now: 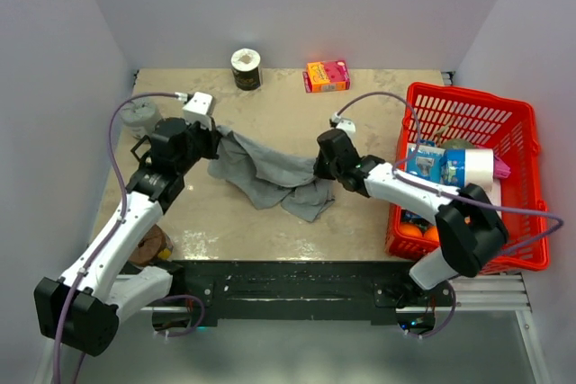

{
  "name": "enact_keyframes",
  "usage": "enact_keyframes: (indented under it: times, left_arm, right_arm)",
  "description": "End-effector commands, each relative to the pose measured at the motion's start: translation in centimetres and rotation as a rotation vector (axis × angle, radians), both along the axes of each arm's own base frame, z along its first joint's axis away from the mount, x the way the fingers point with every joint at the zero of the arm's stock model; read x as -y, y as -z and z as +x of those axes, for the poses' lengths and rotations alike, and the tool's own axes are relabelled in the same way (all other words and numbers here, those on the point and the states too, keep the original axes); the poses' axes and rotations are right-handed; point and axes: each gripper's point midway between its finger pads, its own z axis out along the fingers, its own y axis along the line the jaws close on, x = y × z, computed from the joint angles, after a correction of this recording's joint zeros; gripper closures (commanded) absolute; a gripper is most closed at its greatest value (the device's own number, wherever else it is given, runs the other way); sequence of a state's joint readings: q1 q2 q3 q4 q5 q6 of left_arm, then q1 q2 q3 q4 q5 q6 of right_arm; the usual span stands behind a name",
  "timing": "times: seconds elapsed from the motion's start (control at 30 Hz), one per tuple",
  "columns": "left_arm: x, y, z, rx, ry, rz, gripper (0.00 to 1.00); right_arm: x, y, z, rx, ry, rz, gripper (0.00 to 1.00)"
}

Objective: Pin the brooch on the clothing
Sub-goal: Pick up the crumped clothing from the center of the board, then flatten out the crumpled clothing at the center of the board.

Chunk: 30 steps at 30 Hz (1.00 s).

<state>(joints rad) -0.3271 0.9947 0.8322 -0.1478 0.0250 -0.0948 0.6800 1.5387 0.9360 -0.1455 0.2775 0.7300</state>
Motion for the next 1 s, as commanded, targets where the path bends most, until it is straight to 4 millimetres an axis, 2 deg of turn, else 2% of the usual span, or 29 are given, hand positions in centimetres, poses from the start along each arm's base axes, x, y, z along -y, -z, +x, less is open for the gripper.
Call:
enact_keyframes:
  times: [0.0,0.03,0.07,0.1,0.17,0.2,0.23,0.27,0.33,0.37,0.43,0.47,0.5,0.53,0.6,0.63,0.67,0.7,0.73,0.77,0.8,0.83,0.87,0.9,0.93,0.97]
  left_arm:
    - [0.2,-11.8,2.9,0.25,-0.033,-0.126,1.0]
    - [0.2,-13.4,3.3,0.277,-0.035,-0.138,1.0]
    - [0.5,-16.0,4.0,0.318,-0.032,-0.155,1.0]
    - [0.5,-17.3,4.5,0.34,-0.033,-0.162,1.0]
    - [1.0,-20.6,5.8,0.394,-0.017,-0.178,1.0]
    - [1.0,-21.6,6.3,0.411,-0.016,-0.181,1.0]
    - [1.2,-22.6,6.8,0.428,-0.008,-0.186,1.0]
    - [2.0,-24.4,7.4,0.455,0.034,-0.205,1.0]
    - [2.5,-26.2,8.8,0.5,0.083,-0.25,1.0]
    - [3.2,-28.0,8.6,0.536,0.137,-0.27,1.0]
    - [3.2,-28.8,9.8,0.572,0.188,-0.302,1.0]
    - [3.3,-28.8,10.0,0.576,0.215,-0.309,1.0]
    - [2.6,-28.4,10.8,0.573,0.2,-0.313,1.0]
    - [2.4,-27.7,11.7,0.563,0.199,-0.317,1.0]
    - [1.3,-24.8,13.3,0.517,0.179,-0.304,1.0]
    - [0.8,-23.7,14.0,0.512,0.171,-0.301,1.0]
    - [0.6,-20.5,14.6,0.455,0.17,-0.296,1.0]
    - [-0.6,-18.9,15.3,0.434,0.143,-0.29,1.0]
    - [-1.4,-17.3,15.8,0.413,0.121,-0.288,1.0]
    - [-2.3,-13.7,16.8,0.337,0.081,-0.296,0.98]
    - [-3.9,-12.0,17.7,0.295,0.033,-0.295,0.82]
    - [-4.2,-7.6,18.6,0.153,-0.003,-0.301,0.62]
    - [-5.7,-7.1,19.4,0.117,-0.042,-0.295,0.29]
    - [-6.4,-5.7,19.7,0.063,-0.068,-0.287,0.15]
    - [-6.7,-3.8,19.8,-0.012,-0.088,-0.271,0.05]
    - [-6.5,-2.8,19.4,-0.052,-0.087,-0.268,0.01]
  right_arm:
    - [3.4,-11.2,3.0,0.234,0.095,-0.038,1.0]
    - [4.0,-14.4,3.4,0.292,0.116,-0.023,1.0]
    - [5.3,-15.8,3.3,0.32,0.144,-0.071,1.0]
    - [6.0,-17.3,3.3,0.346,0.16,-0.085,1.0]
    - [7.6,-21.5,2.8,0.422,0.187,-0.109,1.0]
    - [8.5,-22.9,2.7,0.452,0.217,-0.129,1.0]
    - [9.2,-25.3,2.5,0.493,0.237,-0.122,1.0]
    - [9.9,-26.5,2.0,0.512,0.236,-0.144,1.0]
    - [11.1,-29.3,1.6,0.561,0.265,-0.162,1.0]
    - [11.7,-29.8,1.3,0.563,0.276,-0.176,1.0]
    - [11.8,-31.1,0.7,0.577,0.264,-0.16,1.0]
    - [11.5,-30.9,0.4,0.566,0.242,-0.157,1.0]
    - [11.2,-30.9,0.2,0.563,0.221,-0.141,1.0]
    - [9.8,-30.1,-0.2,0.545,0.172,-0.115,1.0]
    - [7.7,-28.6,-0.6,0.528,0.118,-0.104,1.0]
    - [5.2,-26.7,-1.5,0.499,0.059,-0.101,1.0]
    - [3.8,-25.8,-1.8,0.488,0.042,-0.102,1.0]
    - [1.9,-24.4,-2.2,0.461,-0.001,-0.095,1.0]
    - [-0.9,-21.4,-2.9,0.407,-0.072,-0.1,1.0]
    - [-3.6,-20.4,-3.3,0.387,-0.12,-0.033,1.0]
    - [-5.3,-19.1,-3.8,0.366,-0.16,-0.019,0.95]
    - [-8.1,-16.4,-4.7,0.322,-0.222,-0.037,0.9]
    - [-9.7,-15.8,-5.1,0.314,-0.258,-0.029,0.83]
    - [-10.9,-15.0,-5.6,0.292,-0.296,-0.036,0.6]
    - [-12.2,-15.3,-6.1,0.284,-0.317,-0.032,0.47]
    - [-12.7,-14.4,-6.3,0.266,-0.334,-0.05,0.4]
